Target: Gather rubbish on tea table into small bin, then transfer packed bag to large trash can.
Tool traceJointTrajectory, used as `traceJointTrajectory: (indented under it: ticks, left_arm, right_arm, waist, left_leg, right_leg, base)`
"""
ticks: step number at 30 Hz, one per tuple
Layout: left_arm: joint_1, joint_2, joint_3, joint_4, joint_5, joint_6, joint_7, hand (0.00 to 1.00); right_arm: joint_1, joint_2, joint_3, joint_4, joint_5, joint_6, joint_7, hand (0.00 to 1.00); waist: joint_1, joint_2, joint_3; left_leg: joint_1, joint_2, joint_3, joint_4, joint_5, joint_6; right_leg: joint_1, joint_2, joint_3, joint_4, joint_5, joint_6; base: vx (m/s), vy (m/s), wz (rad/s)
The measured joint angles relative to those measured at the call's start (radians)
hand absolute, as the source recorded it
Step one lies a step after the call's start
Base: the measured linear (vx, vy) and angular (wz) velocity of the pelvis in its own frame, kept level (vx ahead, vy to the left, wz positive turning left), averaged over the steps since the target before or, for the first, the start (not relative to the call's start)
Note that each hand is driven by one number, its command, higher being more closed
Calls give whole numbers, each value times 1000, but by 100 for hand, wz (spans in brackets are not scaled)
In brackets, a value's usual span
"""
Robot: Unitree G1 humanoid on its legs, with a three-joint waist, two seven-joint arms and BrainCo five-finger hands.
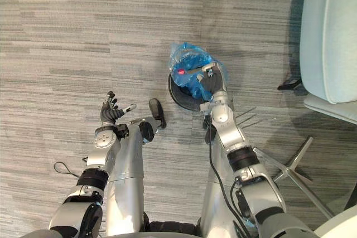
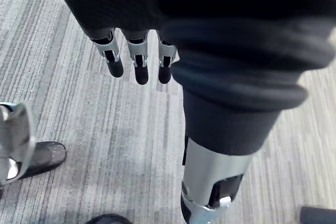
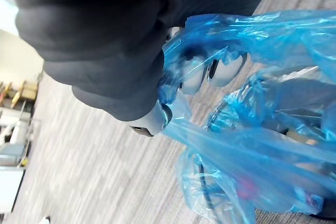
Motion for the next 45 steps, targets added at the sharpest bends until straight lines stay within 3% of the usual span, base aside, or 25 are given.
traceJointTrajectory:
  ticks: [3, 5, 7, 8, 13, 16, 17, 18, 19, 21, 23, 24, 26, 27, 30, 32, 33, 34, 35, 37, 39, 40, 41, 43, 45]
  left_arm:
    - [37, -10, -9, -3, 22, 10, -7, 0]
    - [76, -13, -45, -5, 25, 13, -20, 0]
    - [120, -27, -50, -10, 33, 19, -30, 0]
    - [170, -37, -66, -10, 36, 20, -32, 0]
    - [317, -47, -116, -10, 44, 18, -58, 0]
    - [329, -40, -116, -10, 44, 17, -72, 0]
    - [328, -36, -115, -11, 44, 17, -72, 0]
    - [330, -35, -112, -18, 44, 16, -74, 0]
    - [333, -28, -116, -42, 44, 16, -74, 0]
    - [356, -19, -116, -112, 44, 12, -73, 0]
    - [381, -8, -112, -182, 43, 1, -69, 0]
    - [411, -9, -113, -235, 43, -8, -68, 0]
    - [441, -9, -129, -287, 43, -21, -69, 0]
    - [442, -16, -137, -297, 43, -24, -70, 0]
    - [470, -31, -180, -361, 41, -22, -71, 0]
    - [485, -26, -209, -444, 42, -34, -74, 0]
    - [484, -25, -214, -451, 42, -38, -74, 0]
    - [481, -11, -227, -467, 42, -44, -74, 0]
    - [468, 4, -235, -469, 45, -53, -80, 0]
    - [441, 23, -235, -479, 64, -62, -87, 0]
    - [402, 41, -250, -482, 98, -63, -86, 0]
    - [370, 47, -269, -482, 123, -64, -86, 0]
    - [329, 73, -290, -476, 163, -64, -87, 0]
    - [297, 104, -325, -476, 202, -64, -85, 0]
    - [286, 120, -334, -476, 224, -64, -72, 0]
  right_arm:
    - [91, 53, -29, -85, 110, -22, 39, 100]
    - [169, 91, -34, -153, 272, -36, 74, 100]
    - [249, 108, -25, -222, 367, -42, 99, 100]
    - [314, 124, -9, -262, 413, -57, 118, 100]
    - [464, 141, 22, -412, 460, -112, 193, 100]
    - [466, 153, 23, -443, 449, -142, 211, 100]
    - [459, 146, 22, -443, 424, -146, 212, 100]
    - [461, 138, 22, -443, 417, -145, 212, 100]
    - [484, 142, 12, -444, 392, -145, 212, 100]
    - [496, 141, 18, -446, 351, -145, 210, 100]
    - [468, 135, 31, -454, 297, -146, 205, 100]
    - [445, 123, 47, -464, 268, -146, 190, 100]
    - [426, 101, 50, -507, 255, -148, 181, 100]
    - [401, 85, 50, -517, 240, -151, 171, 100]
    - [338, 33, 45, -510, 192, -147, 135, 100]
    - [274, 3, 41, -509, 160, -147, 126, 100]
    - [256, -9, 41, -508, 152, -147, 126, 100]
    - [219, -39, 44, -505, 146, -147, 127, 100]
    - [191, -66, 45, -504, 146, -147, 129, 100]
    - [144, -108, 49, -492, 147, -147, 139, 100]
    - [113, -147, 52, -486, 146, -147, 150, 100]
    - [98, -175, 51, -485, 147, -147, 151, 100]
    - [94, -167, 48, -478, 147, -146, 154, 100]
    - [93, -139, 71, -474, 149, -145, 175, 100]
    - [50, -131, 142, -474, 150, -145, 197, 100]
  waist:
    - [-7, -11, -7]
    - [-5, -17, -12]
    - [-5, -34, -30]
    - [-5, -44, -91]
    - [-5, -57, -233]
    - [-5, -62, -256]
    - [-5, -61, -257]
    - [-7, -58, -259]
    - [-17, -68, -258]
    - [-23, -83, -263]
    - [5, -81, -264]
    - [29, -65, -278]
    - [52, -64, -286]
    - [49, -58, -285]
    - [48, -48, -287]
    - [46, -50, -289]
    - [46, -49, -290]
    - [47, -48, -291]
    - [35, -47, -291]
    - [14, -43, -294]
    - [-6, -27, -306]
    - [-11, -1, -321]
    - [-8, -17, -326]
    - [-5, -42, -342]
    - [-4, -48, -350]
  left_leg:
    - [125, -12, 18, -110, 32, -8]
    - [233, -21, 22, -193, 51, -16]
    - [323, -33, 29, -243, 62, -19]
    - [349, -35, 31, -269, 63, -20]
    - [516, -35, 81, -369, 63, -21]
    - [538, -35, 112, -372, 63, -20]
    - [550, -35, 129, -376, 66, -13]
    - [572, -19, 142, -397, 72, -1]
    - [584, -29, 127, -381, 70, 2]
    - [594, -44, 90, -330, 68, 5]
    - [589, -51, 71, -300, 66, 3]
    - [573, -41, 59, -315, 68, 3]
    - [534, -33, 54, -319, 88, -17]
    - [504, -33, 45, -321, 109, -13]
    - [494, -30, 2, -405, 216, -41]
    - [499, -45, -37, -470, 326, -78]
    - [498, -39, -28, -421, 292, -53]
    - [498, -32, -16, -294, 194, -19]
    - [512, -25, -4, -210, 127, -5]
    - [569, 13, 29, -172, 67, -3]
    - [662, 30, 54, -275, 55, -20]
    - [726, 27, 54, -431, 30, -86]
    - [740, 7, 58, -498, 52, -109]
    - [732, -30, 62, -520, 70, -91]
    - [740, -56, 72, -524, 73, -83]
  right_leg:
    - [119, 8, -9, -102, 30, 1]
    - [232, 19, -21, -187, 50, 5]
    - [316, 20, -23, -232, 53, 8]
    - [345, 25, -28, -262, 55, 12]
    - [516, 56, -4, -428, 101, 33]
    - [526, 61, 18, -454, 142, 42]
    - [509, 66, 18, -440, 181, 73]
    - [508, 63, 13, -362, 135, 84]
    - [505, 40, 12, -134, 19, 44]
    - [579, 19, 20, 32, -76, 80]
    - [623, 36, 28, -19, -115, 96]
    - [649, 66, 27, -99, -133, 88]
    - [652, 83, 24, -185, -169, 29]
    - [640, 88, 15, -214, -179, 12]
    - [627, 107, -36, -225, -141, -22]
    - [649, 86, -97, -281, -98, -60]
    - [651, 83, -106, -293, -83, -67]
    - [657, 77, -120, -324, -51, -74]
    - [664, 68, -136, -365, -16, -75]
    - [679, 70, -160, -448, 50, -72]
    - [690, 82, -185, -531, 114, -57]
    - [686, 98, -195, -576, 151, -40]
    - [678, 86, -200, -605, 184, -28]
    - [677, 66, -195, -637, 224, -15]
    - [691, 47, -180, -667, 254, 0]
  base:
    - [86, -61, -3]
    - [122, -38, 2]
    - [170, -24, 3]
    - [179, -13, -1]
    - [187, 18, -24]
    - [51, 53, -42]
    - [-40, 29, -52]
    - [-67, 12, -24]
    - [-58, -64, 30]
    - [-68, -106, 63]
    - [-137, -144, 10]
    - [-169, -96, -23]
    - [-167, -107, -17]
    - [-224, -141, 16]
    - [-226, -137, 42]
    - [-248, -133, 61]
    - [-274, -101, 51]
    - [-243, -48, 42]
    - [-238, -24, 42]
    - [-201, 60, 45]
    - [-173, 120, 41]
    - [-181, 216, 34]
    - [-178, 231, 31]
    - [-143, 169, 19]
    - [-119, 170, 0]
